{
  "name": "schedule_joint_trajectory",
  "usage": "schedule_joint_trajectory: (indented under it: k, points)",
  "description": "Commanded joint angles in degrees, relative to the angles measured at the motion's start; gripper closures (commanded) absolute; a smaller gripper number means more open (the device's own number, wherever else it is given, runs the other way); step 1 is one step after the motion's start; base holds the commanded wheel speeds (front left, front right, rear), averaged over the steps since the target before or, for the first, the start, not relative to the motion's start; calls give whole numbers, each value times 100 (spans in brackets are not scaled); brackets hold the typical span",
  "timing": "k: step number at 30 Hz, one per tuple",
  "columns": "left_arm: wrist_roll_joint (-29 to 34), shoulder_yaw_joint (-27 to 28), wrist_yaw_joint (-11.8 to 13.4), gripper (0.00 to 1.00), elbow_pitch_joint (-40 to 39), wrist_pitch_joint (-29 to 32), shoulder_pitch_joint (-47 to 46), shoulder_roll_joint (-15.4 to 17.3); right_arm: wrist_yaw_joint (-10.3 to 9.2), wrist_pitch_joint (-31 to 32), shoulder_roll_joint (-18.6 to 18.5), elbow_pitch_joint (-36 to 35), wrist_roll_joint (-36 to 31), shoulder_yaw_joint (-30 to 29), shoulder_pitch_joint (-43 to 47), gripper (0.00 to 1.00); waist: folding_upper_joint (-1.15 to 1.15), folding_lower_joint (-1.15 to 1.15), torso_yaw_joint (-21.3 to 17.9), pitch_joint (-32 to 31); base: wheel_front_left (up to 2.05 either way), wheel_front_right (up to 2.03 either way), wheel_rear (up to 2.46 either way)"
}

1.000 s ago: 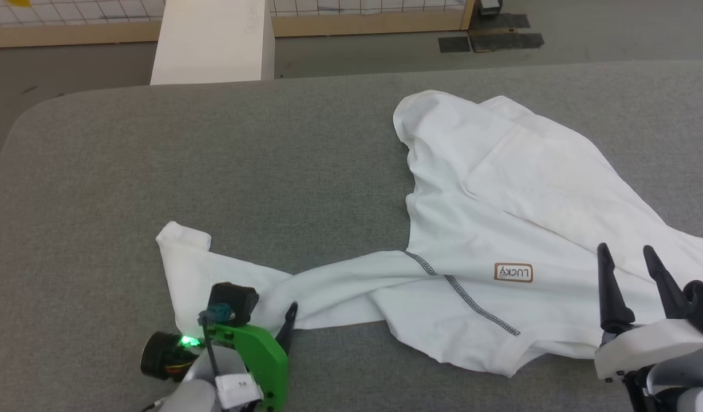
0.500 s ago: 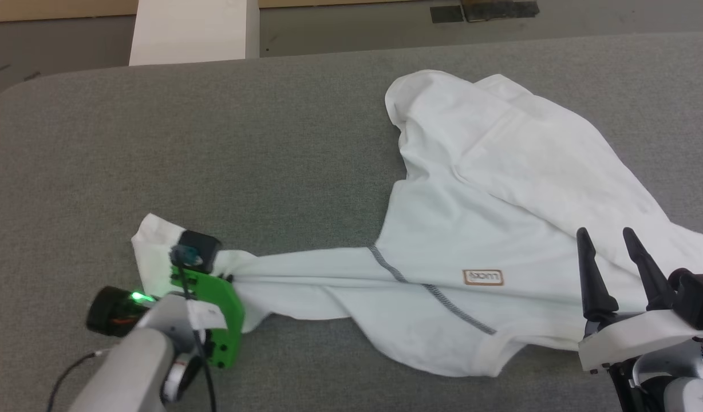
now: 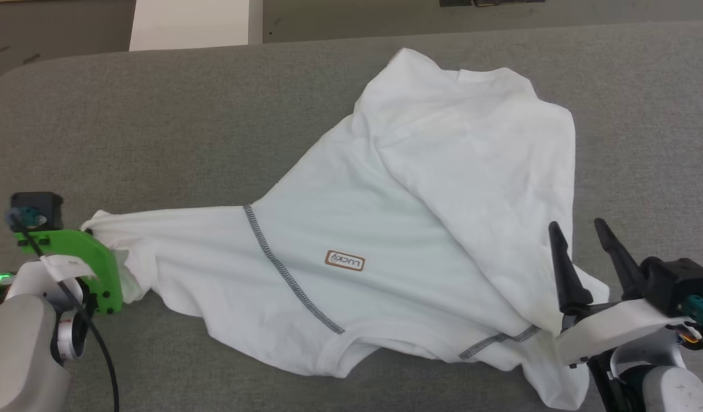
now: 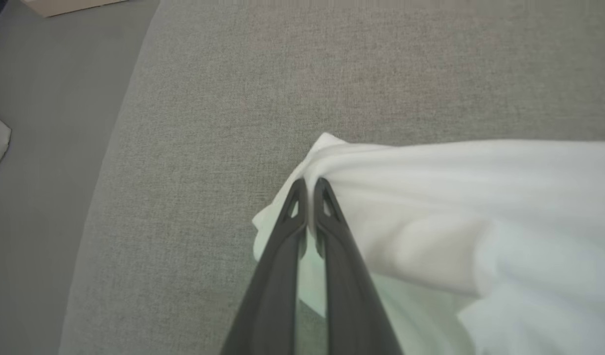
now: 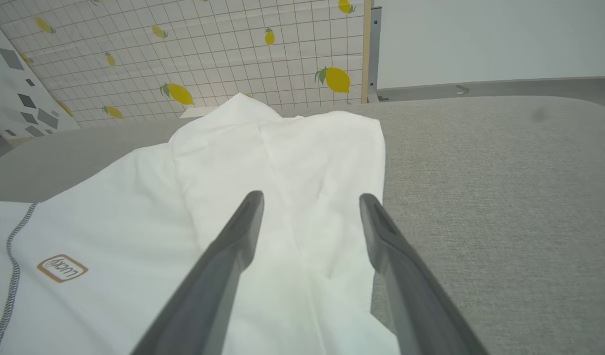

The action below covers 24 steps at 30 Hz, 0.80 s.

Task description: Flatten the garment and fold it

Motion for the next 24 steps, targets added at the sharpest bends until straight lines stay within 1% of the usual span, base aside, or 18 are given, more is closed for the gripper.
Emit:
schedule_joint_trajectory:
  k: [1,2,3,6,7,11,15,17,20,24]
  points:
    - [-62,78,50,75,79,-193,-59,-42,-9,57,2,27,-68,67,-98,0,0,0,0,-4,0,0,0]
    - [-134,101,23,2,104,-293,-29,-123,-9,99,2,39,-100,106,-103,0,0,0,5,-11,0,0,0]
    - [-219,125,-11,0,115,-436,15,-232,-9,159,2,58,-142,143,-113,0,0,0,18,-22,0,0,0]
    - [-360,199,-22,0,48,-949,182,-525,-9,417,2,156,-227,212,-153,0,0,0,71,-77,0,0,0]
    - [-438,281,-3,0,-27,-1266,254,-681,-9,556,2,208,-248,215,-182,0,0,0,98,-100,0,0,0]
    - [-500,346,-77,0,-326,-2428,539,-1166,-9,1133,2,429,-285,191,-435,0,0,0,226,-126,0,0,0]
    - [-373,174,-187,0,-592,-3348,761,-1579,-9,1855,1,809,-250,88,-822,0,0,0,396,-113,0,0,0]
    - [-291,97,-268,0,-646,-3564,793,-1726,-9,2272,1,1043,-188,-59,-998,0,0,0,487,-88,0,0,0]
    - [-180,20,-399,0,-674,-3690,785,-1964,-9,2885,1,1320,-76,-256,-1197,0,0,0,644,-38,0,0,0]
    - [-41,15,-487,0,-730,-3722,809,-2222,-9,3315,1,1420,146,-239,-1360,0,0,0,789,14,0,0,0]
